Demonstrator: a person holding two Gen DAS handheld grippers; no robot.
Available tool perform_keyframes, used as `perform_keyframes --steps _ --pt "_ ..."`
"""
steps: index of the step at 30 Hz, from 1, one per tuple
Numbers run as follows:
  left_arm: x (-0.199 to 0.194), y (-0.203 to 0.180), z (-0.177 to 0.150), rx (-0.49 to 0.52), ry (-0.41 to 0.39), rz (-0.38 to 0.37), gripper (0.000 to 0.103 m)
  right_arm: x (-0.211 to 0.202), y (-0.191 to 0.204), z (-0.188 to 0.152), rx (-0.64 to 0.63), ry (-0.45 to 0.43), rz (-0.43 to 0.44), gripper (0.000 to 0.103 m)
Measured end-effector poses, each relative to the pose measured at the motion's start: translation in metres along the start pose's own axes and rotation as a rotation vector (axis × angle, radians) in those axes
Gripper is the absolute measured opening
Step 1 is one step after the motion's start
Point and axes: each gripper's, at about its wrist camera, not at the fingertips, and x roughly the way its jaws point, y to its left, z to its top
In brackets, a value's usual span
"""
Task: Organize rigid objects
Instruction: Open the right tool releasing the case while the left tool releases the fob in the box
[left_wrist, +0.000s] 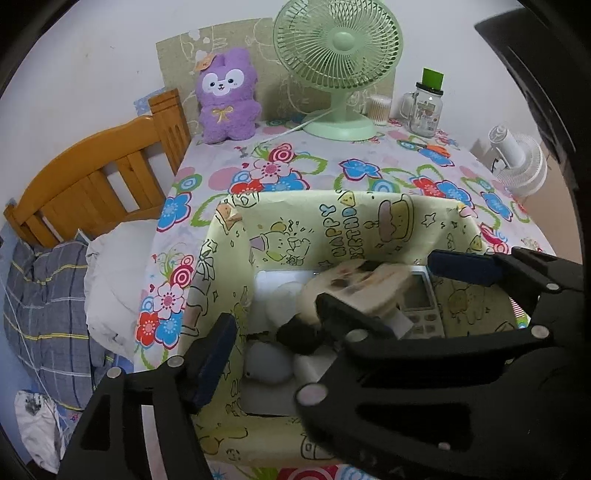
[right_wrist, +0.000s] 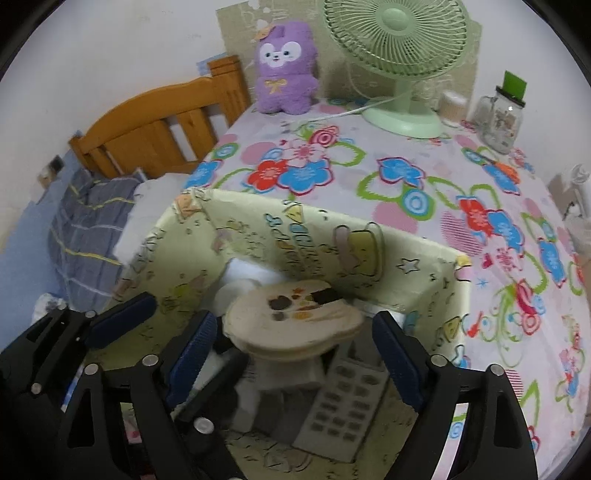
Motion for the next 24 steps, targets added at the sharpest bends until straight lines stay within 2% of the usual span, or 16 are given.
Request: perform_keyframes --steps 11,18,24 --pt "-0.015 -0.010 0.001 0.028 -0.051 0.006 0.087 -0.021 -0.003 -0.003 0.001 -0.050 -0.021 0.094" --pt "-0.019 -0.024 0.003 0.051 -0.079 0.002 0.090 -0.038 -0.015 -0.006 -0.006 -0.092 -0.144 0.094" --pt "-0.018 -0.040 0.004 0.075 -0.089 -0.020 0.090 -0.047 -0.033 -0.014 0.029 -0.100 -0.191 0.094"
